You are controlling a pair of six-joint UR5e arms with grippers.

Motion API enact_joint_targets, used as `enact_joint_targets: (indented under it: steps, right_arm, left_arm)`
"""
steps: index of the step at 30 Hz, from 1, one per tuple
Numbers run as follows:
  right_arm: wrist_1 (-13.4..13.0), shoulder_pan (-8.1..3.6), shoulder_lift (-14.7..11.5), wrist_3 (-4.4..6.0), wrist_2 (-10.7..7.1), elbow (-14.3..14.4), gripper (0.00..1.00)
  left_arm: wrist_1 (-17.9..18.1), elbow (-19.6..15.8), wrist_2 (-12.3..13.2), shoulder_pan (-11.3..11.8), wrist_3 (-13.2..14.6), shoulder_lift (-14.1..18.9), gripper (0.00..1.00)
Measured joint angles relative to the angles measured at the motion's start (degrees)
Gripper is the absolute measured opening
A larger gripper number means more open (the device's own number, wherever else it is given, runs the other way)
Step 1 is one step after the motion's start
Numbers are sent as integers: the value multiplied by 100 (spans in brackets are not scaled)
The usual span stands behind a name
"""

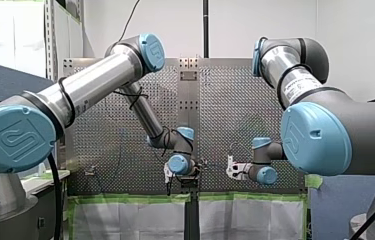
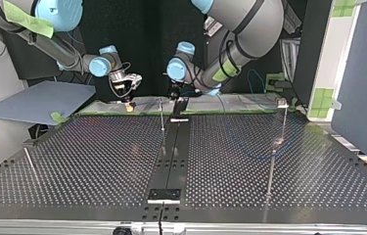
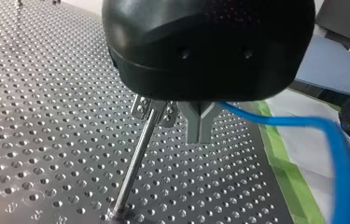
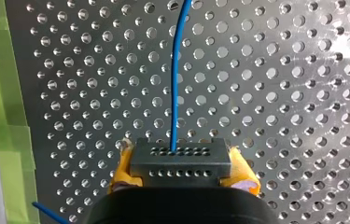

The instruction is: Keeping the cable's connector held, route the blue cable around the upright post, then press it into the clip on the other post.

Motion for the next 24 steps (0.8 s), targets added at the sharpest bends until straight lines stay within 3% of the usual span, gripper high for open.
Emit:
enact_joint_targets:
  steps: [11, 24]
  right_arm:
    - [-6, 1, 8, 53, -33, -16, 0]
    - [-31, -2, 19, 66, -28, -47, 0]
  left_arm:
    - [-131, 377, 331, 109, -403, -66, 0]
    - [-153, 457, 801, 249, -968, -98, 0]
